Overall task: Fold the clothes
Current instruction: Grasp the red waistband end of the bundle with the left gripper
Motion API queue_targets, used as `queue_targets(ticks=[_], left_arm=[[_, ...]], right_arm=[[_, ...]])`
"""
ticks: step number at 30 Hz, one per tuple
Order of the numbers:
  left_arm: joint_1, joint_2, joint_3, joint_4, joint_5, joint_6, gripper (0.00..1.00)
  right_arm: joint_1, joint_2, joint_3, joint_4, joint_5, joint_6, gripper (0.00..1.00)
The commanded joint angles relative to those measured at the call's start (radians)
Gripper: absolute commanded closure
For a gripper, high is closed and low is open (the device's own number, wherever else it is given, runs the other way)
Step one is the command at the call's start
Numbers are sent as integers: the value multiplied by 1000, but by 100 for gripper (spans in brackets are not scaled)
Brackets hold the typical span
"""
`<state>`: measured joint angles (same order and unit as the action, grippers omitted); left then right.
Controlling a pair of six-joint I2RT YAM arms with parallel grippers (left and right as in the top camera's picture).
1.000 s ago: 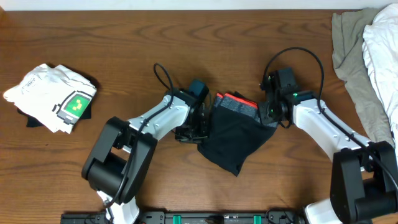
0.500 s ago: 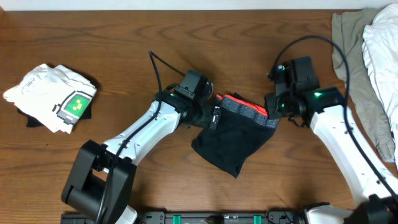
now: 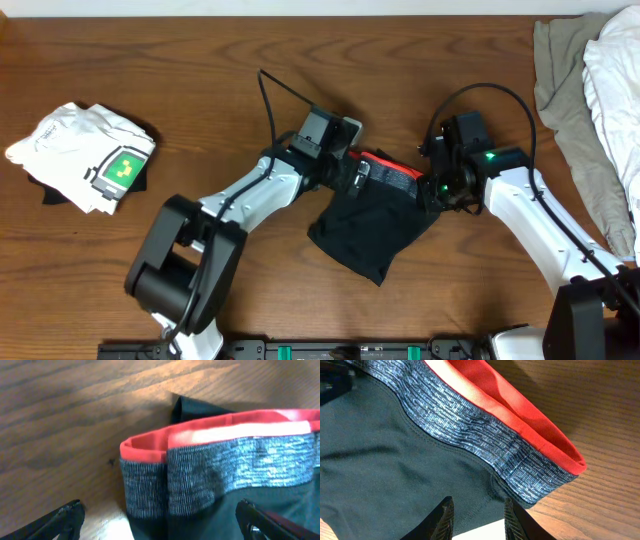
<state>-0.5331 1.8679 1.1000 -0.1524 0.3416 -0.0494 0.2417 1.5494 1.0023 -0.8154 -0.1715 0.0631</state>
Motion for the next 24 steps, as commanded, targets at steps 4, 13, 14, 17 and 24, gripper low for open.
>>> queue_targets(ticks=[4,13,14,17,24], left_arm=[[2,76,-1,49,68,6,2],[2,154,-1,114,280,-42,18],[2,154,-1,115,309,-42,22],[2,154,-1,113,344,-41,41],[23,154,-1,117,343,-42,79]], right_arm=[[8,5,-4,4,-17,-5,69],[8,5,-4,3,-17,-4,69],[8,5,-4,3,-17,-5,70],[8,5,-4,4,-17,-4,70],[8,5,-4,-4,-21,-4,70]])
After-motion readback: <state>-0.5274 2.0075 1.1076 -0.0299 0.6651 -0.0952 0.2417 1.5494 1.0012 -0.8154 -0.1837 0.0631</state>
